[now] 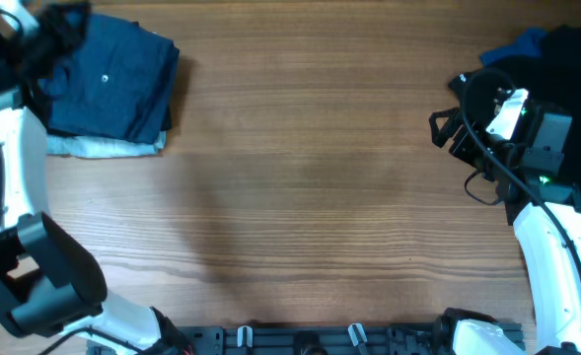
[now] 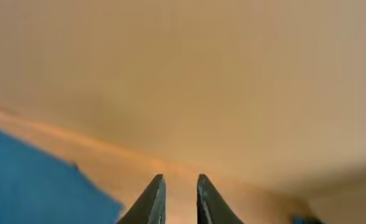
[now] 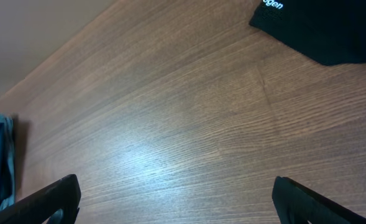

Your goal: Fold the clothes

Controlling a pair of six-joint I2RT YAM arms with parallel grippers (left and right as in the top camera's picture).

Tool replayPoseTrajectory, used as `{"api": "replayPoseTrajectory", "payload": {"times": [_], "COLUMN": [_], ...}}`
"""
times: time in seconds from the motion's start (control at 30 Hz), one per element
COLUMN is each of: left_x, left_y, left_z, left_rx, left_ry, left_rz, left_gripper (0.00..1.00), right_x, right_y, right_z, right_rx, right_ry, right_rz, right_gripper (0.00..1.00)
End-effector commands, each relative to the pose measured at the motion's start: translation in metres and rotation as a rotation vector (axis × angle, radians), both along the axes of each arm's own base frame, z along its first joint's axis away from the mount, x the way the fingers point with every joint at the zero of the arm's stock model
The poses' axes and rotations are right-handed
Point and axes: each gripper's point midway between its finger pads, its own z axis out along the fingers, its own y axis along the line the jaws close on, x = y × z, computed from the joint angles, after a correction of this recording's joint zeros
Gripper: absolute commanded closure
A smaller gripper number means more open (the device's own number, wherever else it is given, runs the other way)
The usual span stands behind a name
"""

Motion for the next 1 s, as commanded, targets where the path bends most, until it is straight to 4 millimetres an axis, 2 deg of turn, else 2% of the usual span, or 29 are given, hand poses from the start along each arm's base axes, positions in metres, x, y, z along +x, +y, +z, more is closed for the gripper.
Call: {"api": "replayPoseTrajectory", "payload": {"times": [0.0,0.03,0.1,0.17,0.2,0.27,0.3,0.33,0.37,0.4,0.43,0.47,0.5,0.53,0.57,0.6,0.67,0.77,0.8,0.83,0.93,0.97], "left_x": [0.024,0.034,0.054,0.07,0.072,0.067,0.065,0.066,0.071,0.079,0.08,0.077,0.067,0.062,0.05,0.04,0.028,-0.012,-0.014,-0.018,-0.027,-0.025], "left_y": [0.058,0.07,0.078,0.088,0.094,0.111,0.111,0.107,0.097,0.08,0.075,0.079,0.091,0.101,0.121,0.136,0.151,0.192,0.192,0.19,0.189,0.19], "left_z": [-0.057,-0.075,-0.111,-0.165,-0.183,-0.249,-0.267,-0.271,-0.258,-0.216,-0.18,-0.138,-0.098,-0.088,-0.081,-0.086,-0.115,-0.215,-0.236,-0.272,-0.321,-0.319], "left_rx": [0.035,0.055,0.076,0.081,0.082,0.077,0.07,0.064,0.078,0.074,0.046,0.032,0.048,0.05,0.046,0.036,0.021,0.071,0.1,0.118,0.111,0.136], "left_ry": [0.097,0.094,0.073,0.073,0.086,0.186,0.211,0.207,0.145,0.006,-0.073,-0.131,-0.167,-0.155,-0.105,-0.045,0.074,0.425,0.467,0.535,0.615,0.605], "left_rz": [0.312,0.349,0.347,0.362,0.381,0.438,0.437,0.414,0.342,0.23,0.199,0.213,0.253,0.293,0.375,0.429,0.467,0.719,0.704,0.681,0.681,0.669], "left_gripper": [0.84,0.85,0.85,0.84,0.84,0.83,0.84,0.86,0.9,0.93,0.94,0.94,0.93,0.92,0.91,0.9,0.91,0.92,0.92,0.91,0.94,0.96], "right_x": [0.003,0.003,0.003,0.003,0.003,0.003,0.003,0.003,0.003,0.003,0.003,0.003,0.003,0.003,0.003,0.003,0.003,0.003,0.003,0.003,0.003,0.003], "right_y": [-0.003,-0.003,-0.003,-0.003,-0.003,-0.003,-0.003,-0.003,-0.003,-0.003,-0.003,-0.003,-0.003,-0.003,-0.003,-0.003,-0.003,-0.003,-0.003,-0.003,-0.003,-0.003], "right_z": [0.002,0.002,0.002,0.002,0.002,0.002,0.002,0.002,0.002,0.002,0.002,0.002,0.002,0.002,0.002,0.002,0.002,0.002,0.002,0.002,0.002,0.002], "right_rx": [-0.003,-0.004,-0.003,-0.003,-0.003,-0.003,-0.003,-0.003,-0.004,-0.003,-0.003,-0.004,-0.004,-0.003,-0.003,-0.003,-0.003,-0.004,-0.003,-0.003,-0.003,-0.003], "right_ry": [-0.004,-0.004,-0.004,-0.004,-0.004,-0.004,-0.004,-0.004,-0.004,-0.004,-0.004,-0.004,-0.004,-0.004,-0.004,-0.004,-0.004,-0.004,-0.004,-0.004,-0.004,-0.004], "right_rz": [-0.014,-0.014,-0.014,-0.014,-0.014,-0.013,-0.014,-0.014,-0.014,-0.013,-0.014,-0.014,-0.014,-0.014,-0.014,-0.013,-0.014,-0.014,-0.014,-0.014,-0.014,-0.014], "right_gripper": [0.01,0.0,0.01,0.0,0.01,0.01,0.01,0.0,0.01,0.0,0.01,0.01,0.0,0.01,0.01,0.01,0.01,0.0,0.01,0.01,0.01,0.01]}}
